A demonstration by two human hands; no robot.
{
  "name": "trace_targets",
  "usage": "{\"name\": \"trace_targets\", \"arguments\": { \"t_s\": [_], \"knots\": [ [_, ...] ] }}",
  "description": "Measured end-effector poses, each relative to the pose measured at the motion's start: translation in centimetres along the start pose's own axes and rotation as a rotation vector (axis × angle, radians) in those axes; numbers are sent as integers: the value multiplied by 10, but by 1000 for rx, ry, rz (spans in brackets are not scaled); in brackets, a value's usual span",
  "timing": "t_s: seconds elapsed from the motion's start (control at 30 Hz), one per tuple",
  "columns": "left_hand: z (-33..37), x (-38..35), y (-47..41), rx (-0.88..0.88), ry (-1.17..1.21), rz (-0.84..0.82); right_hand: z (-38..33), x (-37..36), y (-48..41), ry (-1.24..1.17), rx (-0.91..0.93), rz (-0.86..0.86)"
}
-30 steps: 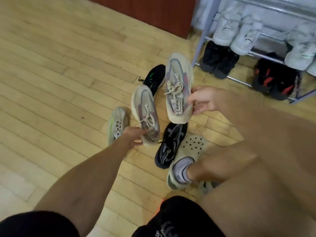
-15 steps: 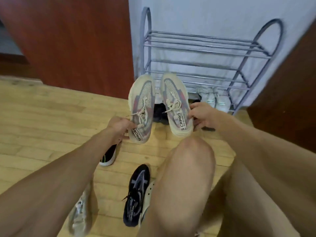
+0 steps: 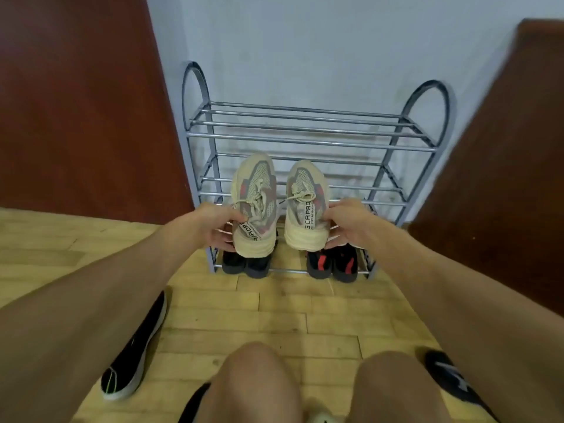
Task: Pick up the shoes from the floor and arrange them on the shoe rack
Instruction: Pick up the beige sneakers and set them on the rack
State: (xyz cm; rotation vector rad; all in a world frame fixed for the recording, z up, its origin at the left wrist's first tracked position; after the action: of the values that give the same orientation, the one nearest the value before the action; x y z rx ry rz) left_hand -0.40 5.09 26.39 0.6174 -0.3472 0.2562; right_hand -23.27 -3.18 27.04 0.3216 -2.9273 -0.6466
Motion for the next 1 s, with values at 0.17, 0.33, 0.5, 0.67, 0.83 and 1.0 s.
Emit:
{"name": "trace_targets", "arguments": {
  "t_s": [0.17, 0.33, 0.5, 0.67, 0.83, 1.0],
  "knots": [
    [33, 22, -74, 10, 2, 65, -30, -21, -83, 51, 82, -4],
    [51, 45, -138, 15, -30, 138, -39, -52, -156, 71, 114, 3],
    [59, 54, -172, -17, -29, 218, -35, -78, -196, 17, 127, -24],
    [51, 54, -177, -44, -37, 284, -32, -85, -198, 11, 109, -37],
    [51, 51, -151, -79, -25, 334, -33, -77, -157, 125, 132, -126],
    [70, 31, -84, -203, -255, 398, -41, -46, -97, 501, 316, -61]
  ]
}}
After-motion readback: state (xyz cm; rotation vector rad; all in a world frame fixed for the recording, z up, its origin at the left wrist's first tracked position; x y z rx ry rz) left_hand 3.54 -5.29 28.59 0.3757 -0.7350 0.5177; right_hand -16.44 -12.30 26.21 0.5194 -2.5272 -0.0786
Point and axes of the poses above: each hand's wrist, its own y-axis away from the middle knuckle, its own x-axis out of the back of the hand, z = x × y, the point moved 6 cm from there along -y, towards the middle knuckle, and after that the axes turned 14 degrees about -y, right-handed, at the moved point
